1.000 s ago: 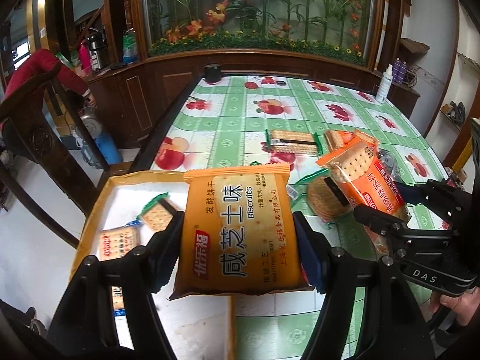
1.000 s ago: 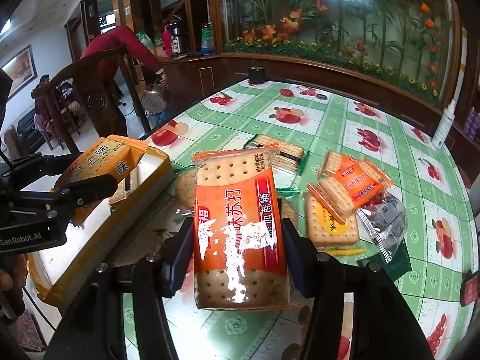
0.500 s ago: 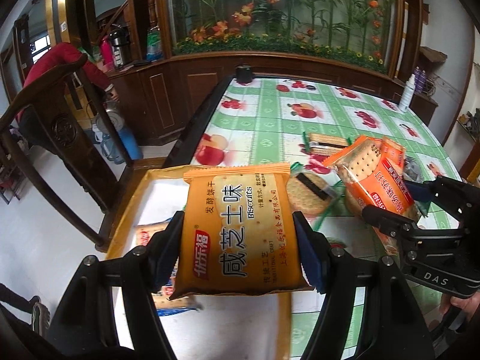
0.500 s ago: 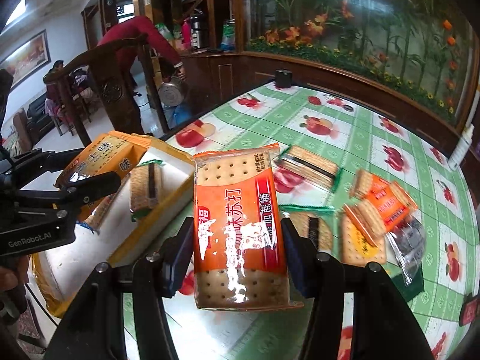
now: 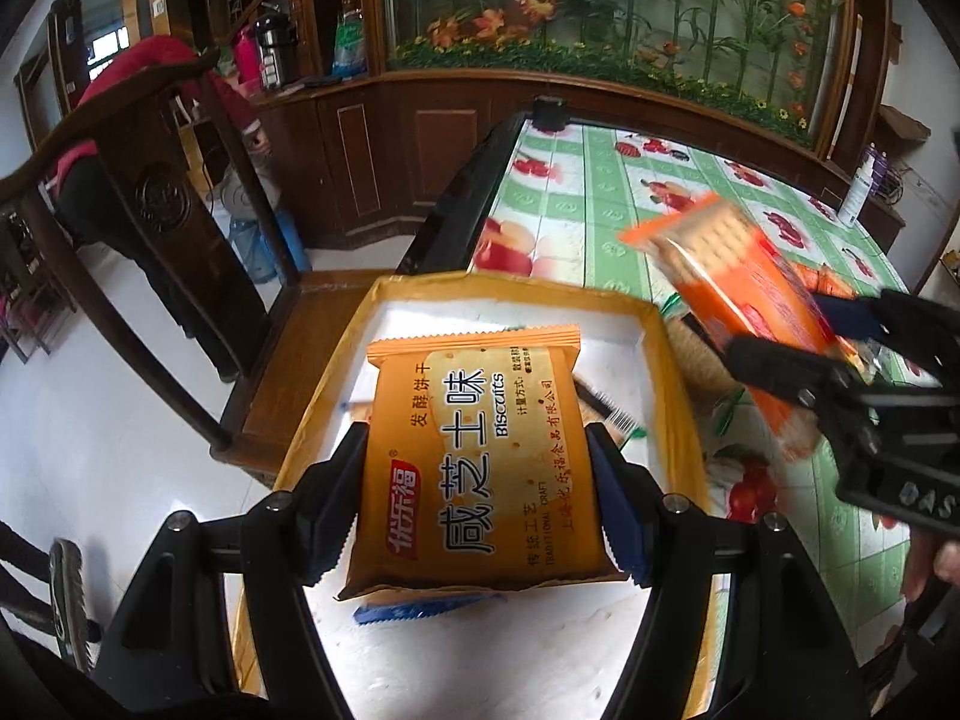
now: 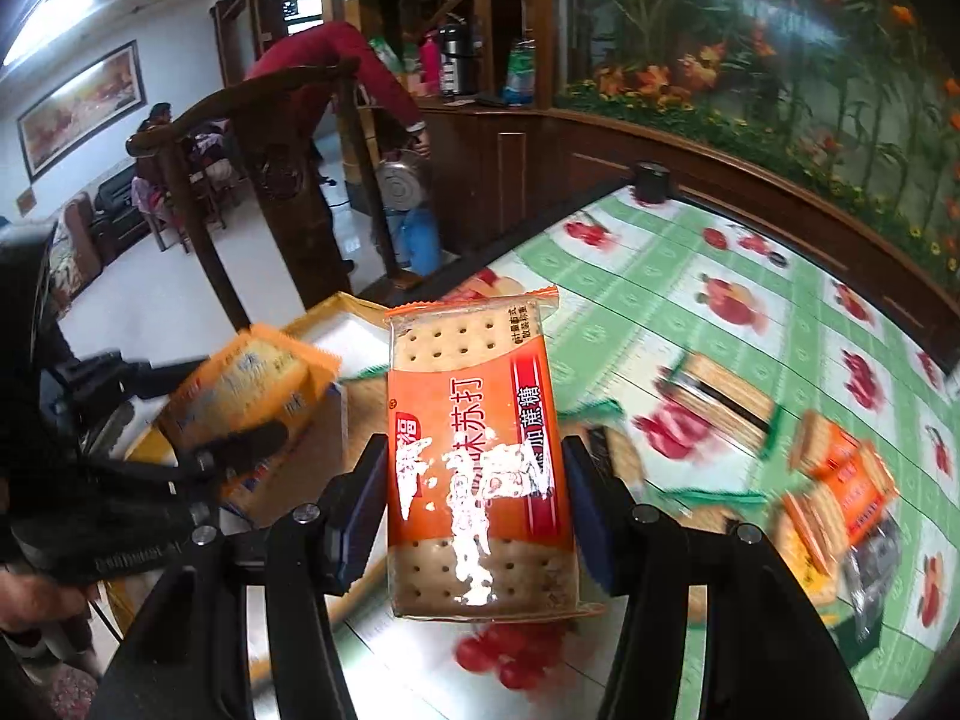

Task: Organize snacks
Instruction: 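Carry both orange packs to the cardboard box and release them inside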

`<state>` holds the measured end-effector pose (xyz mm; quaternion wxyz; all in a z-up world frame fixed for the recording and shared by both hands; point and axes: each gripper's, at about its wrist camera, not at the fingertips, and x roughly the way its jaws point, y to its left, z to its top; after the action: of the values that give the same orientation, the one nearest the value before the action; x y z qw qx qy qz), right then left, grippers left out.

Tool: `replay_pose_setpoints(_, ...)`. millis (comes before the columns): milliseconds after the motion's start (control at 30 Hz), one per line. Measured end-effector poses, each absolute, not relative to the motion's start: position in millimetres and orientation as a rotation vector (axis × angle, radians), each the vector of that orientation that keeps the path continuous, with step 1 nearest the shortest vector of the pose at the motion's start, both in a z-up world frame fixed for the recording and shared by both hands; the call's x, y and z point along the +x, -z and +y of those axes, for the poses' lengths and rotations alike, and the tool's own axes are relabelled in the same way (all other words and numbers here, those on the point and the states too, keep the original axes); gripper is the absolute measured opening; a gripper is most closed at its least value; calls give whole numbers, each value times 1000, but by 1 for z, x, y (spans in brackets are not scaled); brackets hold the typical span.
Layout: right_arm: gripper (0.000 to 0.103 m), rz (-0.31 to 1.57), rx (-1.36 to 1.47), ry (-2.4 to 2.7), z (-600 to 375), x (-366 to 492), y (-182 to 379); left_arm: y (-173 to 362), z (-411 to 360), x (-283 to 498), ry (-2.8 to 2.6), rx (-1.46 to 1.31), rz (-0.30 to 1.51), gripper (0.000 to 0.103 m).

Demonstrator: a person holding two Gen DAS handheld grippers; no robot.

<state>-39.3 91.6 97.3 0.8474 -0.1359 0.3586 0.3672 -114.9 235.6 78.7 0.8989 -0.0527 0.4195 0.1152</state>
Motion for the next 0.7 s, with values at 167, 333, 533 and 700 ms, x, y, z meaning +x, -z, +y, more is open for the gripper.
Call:
replay_pose_setpoints(167,56,802,-297,-835,124,-34,-85,-66,247,-124,-259,-114,899,71)
replay_pose_setpoints(333,56,854,-322,-875,155,-32,-68,-52,256,-127,-272,-129,933,71)
replay_pose_setpoints(533,56,910,-335,-877,168,-30,-49,-45,258,-126,-280,-117,943,71)
replay_pose_setpoints(700,56,929,-313,-888,168,-30,-45,-43,256,-123,-290,-91,958,71)
